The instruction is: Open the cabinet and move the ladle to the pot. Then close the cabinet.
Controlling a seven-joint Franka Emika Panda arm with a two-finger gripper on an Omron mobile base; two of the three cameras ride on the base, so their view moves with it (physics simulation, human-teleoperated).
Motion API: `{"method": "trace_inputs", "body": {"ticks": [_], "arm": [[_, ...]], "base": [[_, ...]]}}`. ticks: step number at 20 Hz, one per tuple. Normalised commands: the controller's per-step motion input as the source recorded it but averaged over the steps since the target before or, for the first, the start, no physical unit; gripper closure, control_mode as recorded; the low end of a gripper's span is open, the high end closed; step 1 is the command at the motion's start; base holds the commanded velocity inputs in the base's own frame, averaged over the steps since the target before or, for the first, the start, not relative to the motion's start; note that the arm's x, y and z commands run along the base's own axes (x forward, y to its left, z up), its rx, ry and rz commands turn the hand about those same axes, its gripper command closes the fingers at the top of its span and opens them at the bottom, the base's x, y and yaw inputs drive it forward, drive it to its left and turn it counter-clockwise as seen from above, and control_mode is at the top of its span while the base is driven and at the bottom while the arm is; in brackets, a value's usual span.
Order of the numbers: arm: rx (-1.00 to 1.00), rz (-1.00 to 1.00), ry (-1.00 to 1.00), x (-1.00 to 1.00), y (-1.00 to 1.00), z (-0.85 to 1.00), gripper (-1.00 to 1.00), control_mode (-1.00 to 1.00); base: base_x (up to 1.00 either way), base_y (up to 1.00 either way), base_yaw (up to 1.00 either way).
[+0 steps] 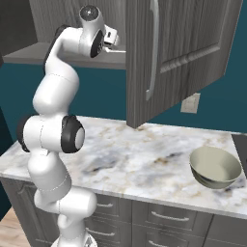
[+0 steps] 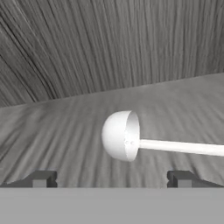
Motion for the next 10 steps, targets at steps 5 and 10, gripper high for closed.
{"method": "trace_inputs", "body": {"ticks": [5,10], "arm": [[-0.01,0.0,0.0,0.23,0.0,-0.18,-1.0,-1.0],[0.0,0.0,0.0,0.36,0.0,-0.12,-1.0,-1.0]], "base": [[0.0,0.0,0.0],[0.0,0.0,0.0]]}}
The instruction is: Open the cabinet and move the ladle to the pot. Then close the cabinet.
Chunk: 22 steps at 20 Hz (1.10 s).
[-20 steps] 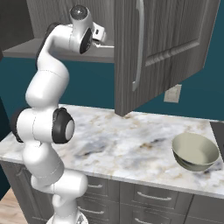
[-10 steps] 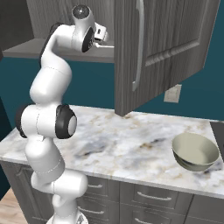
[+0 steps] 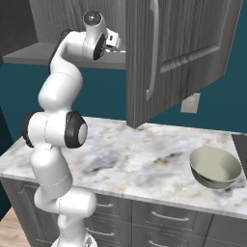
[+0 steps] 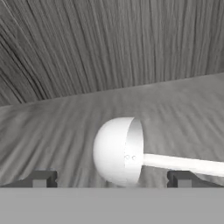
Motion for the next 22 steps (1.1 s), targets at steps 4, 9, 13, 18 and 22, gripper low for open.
{"method": "trace_inputs", "body": {"ticks": [4,9,13,18,22], "arm": [[0.0,0.0,0.0,0.39,0.0,-0.02,-1.0,-1.0],[0.0,0.0,0.0,0.33,-0.01,0.0,-1.0,-1.0],[-0.01,0.0,0.0,0.16,0.0,0.0,1.0,-1.0],[-0.01,0.0,0.0,0.02,0.0,0.0,1.0,-1.0],[-0.01,0.0,0.0,-0.04,0.0,0.0,1.0,-1.0]], "base": [[0.0,0.0,0.0],[0.0,0.0,0.0],[0.0,0.0,0.0],[0.0,0.0,0.0],[0.0,0.0,0.0]]}}
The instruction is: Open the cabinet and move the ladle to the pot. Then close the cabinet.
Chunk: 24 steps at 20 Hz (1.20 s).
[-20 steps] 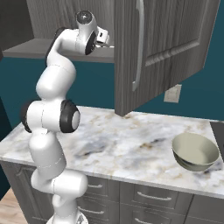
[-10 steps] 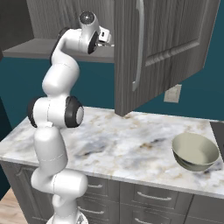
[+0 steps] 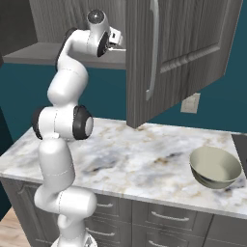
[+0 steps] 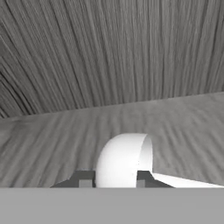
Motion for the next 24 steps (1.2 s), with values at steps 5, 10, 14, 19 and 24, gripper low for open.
{"method": "trace_inputs", "body": {"ticks": [5,10,14,19,24], "arm": [[-0.01,0.0,-0.01,-0.37,0.0,0.0,1.0,-1.0],[0.0,0.0,-0.09,-0.94,-0.04,0.0,1.0,-1.0],[0.0,0.0,-0.11,-1.0,-0.1,-0.02,1.0,-1.0],[0.0,0.0,-0.09,-1.0,-0.08,-0.02,1.0,-1.0],[0.0,0.0,-0.04,-1.0,-0.01,0.08,1.0,-1.0]], "base": [[0.0,0.0,0.0],[0.0,0.0,0.0],[0.0,0.0,0.0],[0.0,0.0,0.0],[0.0,0.0,0.0]]}}
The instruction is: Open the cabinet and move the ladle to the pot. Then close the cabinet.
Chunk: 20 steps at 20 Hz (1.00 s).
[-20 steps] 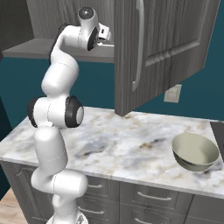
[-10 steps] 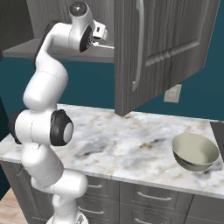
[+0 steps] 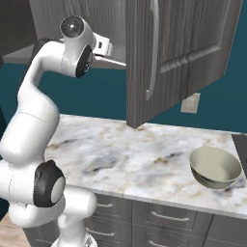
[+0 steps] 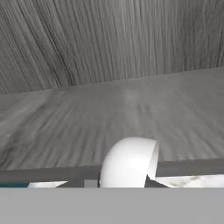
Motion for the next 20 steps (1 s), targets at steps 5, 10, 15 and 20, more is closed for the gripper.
{"method": "trace_inputs", "body": {"ticks": [5,10,15,20], "arm": [[0.0,0.0,0.0,-1.0,0.0,0.32,1.0,-1.0],[0.0,0.0,0.08,-1.0,-0.08,0.03,1.0,-1.0],[-0.03,0.0,0.2,-1.0,-0.03,0.0,1.0,-1.0],[-0.07,0.0,0.27,-0.83,0.0,-0.08,1.0,-1.0]], "base": [[0.0,0.0,0.0],[0.0,0.0,0.0],[0.0,0.0,0.0],[0.0,0.0,0.0]]}}
